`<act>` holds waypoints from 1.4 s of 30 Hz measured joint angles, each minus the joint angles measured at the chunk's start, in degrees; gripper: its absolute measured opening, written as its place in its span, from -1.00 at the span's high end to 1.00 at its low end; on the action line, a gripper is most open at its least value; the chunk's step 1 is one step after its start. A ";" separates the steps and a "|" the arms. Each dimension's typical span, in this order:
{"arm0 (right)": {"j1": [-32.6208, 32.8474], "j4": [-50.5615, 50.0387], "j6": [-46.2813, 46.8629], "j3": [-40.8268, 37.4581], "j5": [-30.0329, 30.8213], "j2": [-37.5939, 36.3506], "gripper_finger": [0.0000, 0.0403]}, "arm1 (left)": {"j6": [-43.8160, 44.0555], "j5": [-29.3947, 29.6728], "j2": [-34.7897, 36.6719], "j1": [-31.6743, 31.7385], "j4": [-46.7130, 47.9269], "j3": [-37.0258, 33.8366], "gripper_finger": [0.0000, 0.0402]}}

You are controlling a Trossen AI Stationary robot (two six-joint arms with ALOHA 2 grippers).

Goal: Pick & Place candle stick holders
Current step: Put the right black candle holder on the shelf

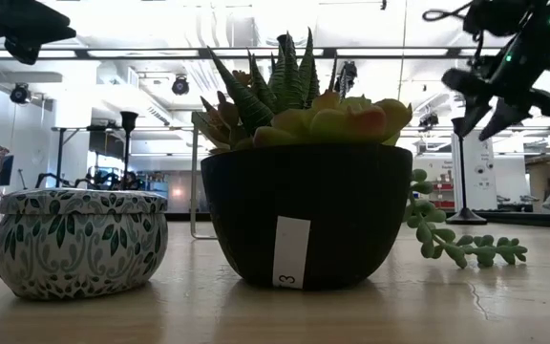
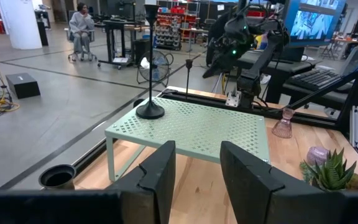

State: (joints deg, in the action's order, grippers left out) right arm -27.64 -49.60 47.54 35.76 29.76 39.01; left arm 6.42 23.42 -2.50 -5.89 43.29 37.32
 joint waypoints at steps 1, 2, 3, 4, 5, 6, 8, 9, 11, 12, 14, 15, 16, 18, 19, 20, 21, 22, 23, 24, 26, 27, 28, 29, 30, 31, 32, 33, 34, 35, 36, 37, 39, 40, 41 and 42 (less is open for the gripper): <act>0.00 0.51 -0.13 -0.60 1.03 0.51 0.17 | -0.02 0.00 0.00 0.01 0.00 0.00 0.35; 0.00 1.32 -0.47 -1.18 1.79 1.05 0.17 | -0.01 0.00 -0.01 0.01 -0.01 0.00 0.35; 0.00 2.53 -1.11 -1.78 2.08 1.47 0.17 | -0.01 0.00 0.00 0.02 0.00 0.00 0.35; 0.00 3.80 -1.54 -2.37 2.27 1.84 0.16 | 0.00 0.00 0.00 0.02 0.00 0.00 0.35; 0.00 5.20 -2.10 -3.02 2.51 2.19 0.16 | -0.02 0.00 0.00 0.00 -0.02 0.00 0.35; 0.00 6.58 -2.57 -3.70 2.84 2.56 0.16 | 0.00 0.00 0.00 0.02 0.00 0.00 0.35; -0.02 8.53 -2.90 -5.01 3.66 3.49 0.16 | -0.02 0.00 -0.02 0.02 -0.01 0.00 0.35; -0.02 9.44 -2.94 -5.61 4.17 4.00 0.16 | -0.01 0.00 -0.02 0.00 0.00 0.00 0.35; -0.08 11.19 -3.00 -6.76 5.66 4.92 0.16 | -0.01 0.00 0.00 0.01 -0.01 0.00 0.35; -0.13 12.00 -3.11 -7.38 6.33 5.36 0.16 | -0.01 0.00 -0.01 -0.01 -0.01 0.00 0.35; -0.22 13.64 -3.72 -8.48 7.41 6.22 0.17 | -0.02 0.00 -0.01 0.00 -0.01 0.00 0.35; -0.22 14.27 -4.04 -8.89 8.06 6.59 0.18 | 0.00 0.00 0.00 0.02 0.00 0.00 0.35; -0.24 14.75 -4.29 -9.14 8.74 7.00 0.19 | 0.00 0.00 -0.01 0.02 -0.01 0.00 0.35; -0.31 15.84 -4.58 -9.39 10.32 7.82 0.21 | -0.02 0.00 0.00 0.02 0.00 0.00 0.35; -0.33 15.98 -4.70 -9.43 11.36 8.13 0.22 | -0.02 0.00 -0.02 -0.01 0.00 0.00 0.35; -0.33 16.40 -4.69 -9.50 12.49 8.37 0.24 | -0.02 0.00 0.00 0.02 -0.02 0.00 0.35; -0.33 16.94 -4.74 -9.52 13.44 8.57 0.25 | 0.00 0.00 -0.01 0.01 0.00 0.00 0.35; -0.35 17.49 -4.93 -9.52 14.19 8.77 0.26 | 0.00 0.00 0.00 0.01 0.00 0.00 0.35; -0.51 18.01 -5.51 -9.54 14.58 8.86 0.28 | 0.00 0.00 -0.01 0.00 -0.01 0.00 0.35; -0.72 18.78 -6.22 -9.54 14.85 8.95 0.29 | 0.00 0.00 -0.01 -0.01 0.00 0.00 0.35; -1.09 20.93 -8.30 -9.54 15.01 9.21 0.33 | 0.00 0.00 0.00 0.02 0.00 0.00 0.35; -1.23 21.81 -9.34 -9.54 15.01 9.24 0.35 | 0.00 0.00 0.00 -0.01 0.00 0.00 0.35; -1.46 22.73 -10.46 -9.54 15.00 9.24 0.38 | -0.01 0.00 -0.01 0.00 0.00 0.00 0.35; -1.72 23.69 -11.53 -9.54 15.01 9.22 0.41 | -0.01 0.00 0.00 0.02 0.00 0.00 0.35; -2.09 24.10 -12.07 -9.54 15.01 9.22 0.45 | -0.01 0.00 -0.01 0.01 0.00 0.00 0.35; -2.59 24.06 -12.42 -9.56 14.99 9.22 0.50 | -0.02 0.00 0.00 -0.01 0.00 0.00 0.35; -3.04 24.06 -12.45 -9.56 14.93 9.22 0.56 | 0.00 0.00 0.00 0.01 0.00 0.00 0.35; -3.59 24.06 -12.53 -9.56 14.56 9.22 0.63 | 0.00 0.00 0.00 0.02 -0.02 0.00 0.35; -4.14 24.12 -12.94 -9.64 13.84 9.22 0.72 | 0.00 0.00 -0.02 -0.01 0.00 0.00 0.35; -4.74 24.23 -13.71 -9.74 12.83 9.22 0.82 | 0.00 0.00 -0.01 0.00 0.00 0.00 0.35; -5.23 24.45 -14.92 -9.81 11.75 9.22 0.89 | -0.01 0.00 0.00 0.01 -0.01 0.00 0.35; -5.67 24.70 -15.75 -9.82 10.82 9.21 0.92 | 0.00 0.00 0.00 0.02 0.00 0.00 0.35; -6.22 25.04 -16.96 -9.82 9.23 9.01 0.95 | 0.00 0.00 -0.02 0.02 0.00 0.00 0.35; -6.34 25.02 -17.19 -9.82 8.65 8.83 0.96 | 0.00 0.00 0.00 0.02 0.00 0.00 0.35; -6.34 25.02 -17.31 -9.82 7.92 8.47 0.96 | 0.00 0.00 0.00 0.01 0.00 0.00 0.35; -6.32 24.98 -17.33 -9.81 7.40 8.05 0.96 | 0.00 0.00 -0.01 -0.01 -0.02 0.00 0.35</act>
State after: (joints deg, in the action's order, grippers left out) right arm -33.96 -24.61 30.22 25.95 37.16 47.06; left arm 6.42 23.42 -2.51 -5.89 43.27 37.32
